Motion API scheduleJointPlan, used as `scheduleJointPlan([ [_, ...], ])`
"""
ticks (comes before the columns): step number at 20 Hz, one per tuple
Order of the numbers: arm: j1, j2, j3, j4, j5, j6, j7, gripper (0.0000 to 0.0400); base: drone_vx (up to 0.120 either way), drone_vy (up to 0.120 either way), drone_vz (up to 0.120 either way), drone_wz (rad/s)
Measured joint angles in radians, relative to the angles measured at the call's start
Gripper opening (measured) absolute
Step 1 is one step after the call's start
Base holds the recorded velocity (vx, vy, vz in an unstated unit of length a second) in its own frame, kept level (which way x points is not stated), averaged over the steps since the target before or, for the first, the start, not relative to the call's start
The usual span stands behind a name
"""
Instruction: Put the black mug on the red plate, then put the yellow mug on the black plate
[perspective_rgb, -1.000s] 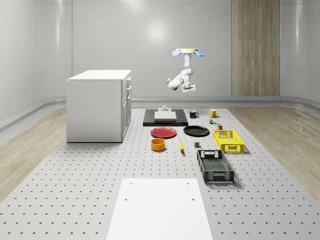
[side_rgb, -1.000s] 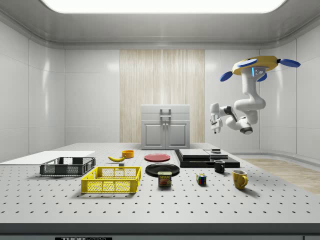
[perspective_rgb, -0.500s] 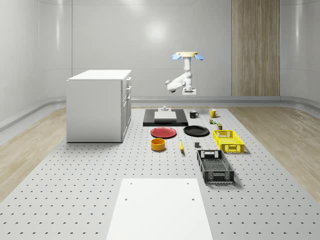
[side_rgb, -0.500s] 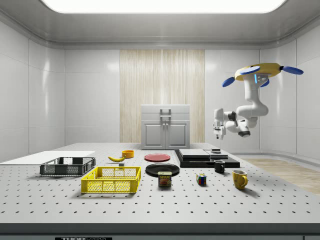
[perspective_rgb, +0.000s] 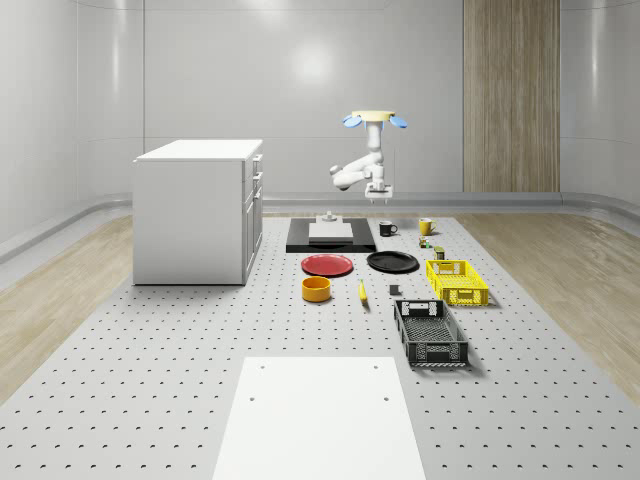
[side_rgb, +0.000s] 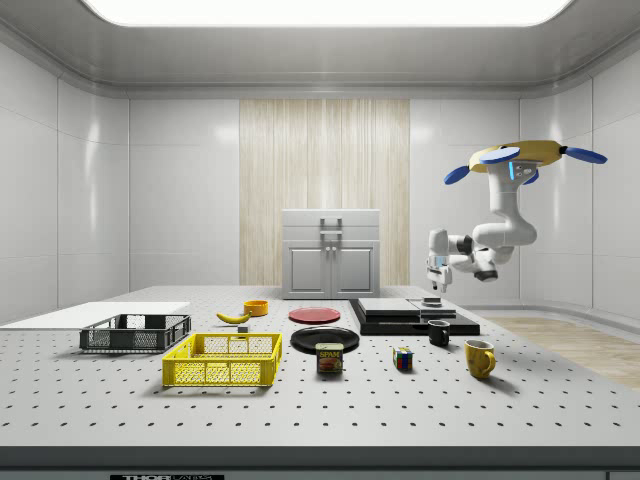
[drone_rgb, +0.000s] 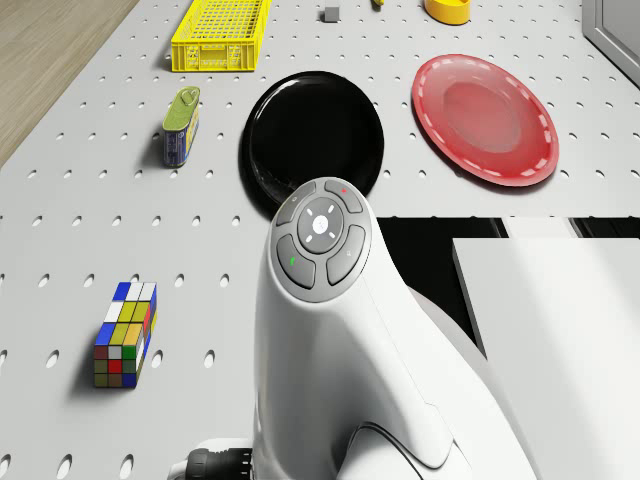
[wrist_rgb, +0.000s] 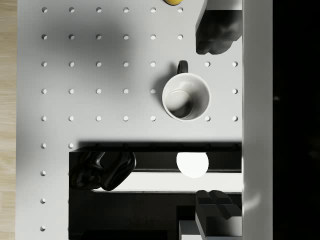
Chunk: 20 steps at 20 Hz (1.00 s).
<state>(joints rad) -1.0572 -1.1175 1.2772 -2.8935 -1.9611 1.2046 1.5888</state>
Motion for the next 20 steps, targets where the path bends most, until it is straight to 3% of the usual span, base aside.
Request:
scheduleJointPlan([
  [16, -0.030, -0.080, 0.027, 0.006, 0.042, 0.071, 0.028, 0.0400, 0.015, 0.000, -0.120, 0.000],
  [20, -0.033, -0.104, 0.014, 0.009, 0.034, 0.098, 0.030, 0.0400, 0.000, 0.000, -0.020, 0.000],
])
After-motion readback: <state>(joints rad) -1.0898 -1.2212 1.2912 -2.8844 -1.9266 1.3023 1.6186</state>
